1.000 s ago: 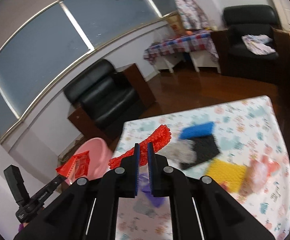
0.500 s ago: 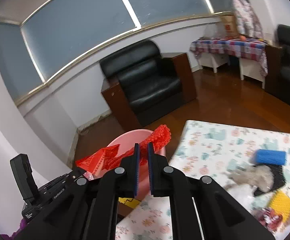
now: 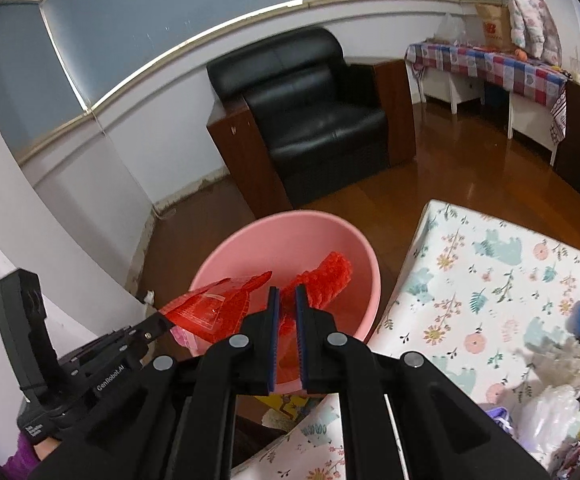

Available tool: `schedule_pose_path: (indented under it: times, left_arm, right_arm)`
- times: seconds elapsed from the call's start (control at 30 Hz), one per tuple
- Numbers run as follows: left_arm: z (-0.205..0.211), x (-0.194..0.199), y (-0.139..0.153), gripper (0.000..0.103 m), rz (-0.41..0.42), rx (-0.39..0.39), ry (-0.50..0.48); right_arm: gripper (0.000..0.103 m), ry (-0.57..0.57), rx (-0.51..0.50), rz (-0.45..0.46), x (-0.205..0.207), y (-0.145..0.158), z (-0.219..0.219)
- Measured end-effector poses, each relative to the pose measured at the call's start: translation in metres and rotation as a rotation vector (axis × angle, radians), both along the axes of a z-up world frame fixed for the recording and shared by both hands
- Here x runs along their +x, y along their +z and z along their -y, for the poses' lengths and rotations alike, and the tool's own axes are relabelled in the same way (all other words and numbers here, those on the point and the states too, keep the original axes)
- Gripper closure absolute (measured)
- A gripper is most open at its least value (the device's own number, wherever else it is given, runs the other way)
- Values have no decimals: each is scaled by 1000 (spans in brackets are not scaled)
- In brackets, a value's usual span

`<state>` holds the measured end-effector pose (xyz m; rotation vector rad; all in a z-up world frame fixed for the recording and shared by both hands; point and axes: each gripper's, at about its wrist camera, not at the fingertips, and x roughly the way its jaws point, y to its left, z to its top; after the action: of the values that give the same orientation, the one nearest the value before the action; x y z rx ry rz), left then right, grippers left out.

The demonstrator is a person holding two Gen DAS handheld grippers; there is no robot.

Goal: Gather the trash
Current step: 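Carry both red items over the pink bucket and open both tools, then grasp the purple cloth with the left tool while the right tool grasps the crumpled wrapper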

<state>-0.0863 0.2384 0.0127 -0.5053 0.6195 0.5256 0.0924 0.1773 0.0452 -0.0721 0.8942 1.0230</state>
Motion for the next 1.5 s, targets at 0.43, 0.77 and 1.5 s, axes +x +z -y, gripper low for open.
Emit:
schedule_pose_path:
  times: [0.43, 0.77, 1.5]
  left_arm:
    - [-6, 12, -16, 96, -51, -22, -8]
    - [1, 11, -11, 68, -28, -32, -29]
    - [146, 63, -4, 68, -40, -61, -385]
  right_arm:
    - [79, 46, -31, -74, 16, -36, -17]
    - [66, 31, 29, -56, 8, -22, 19]
    - [66, -296, -16, 27, -30, -31, 266]
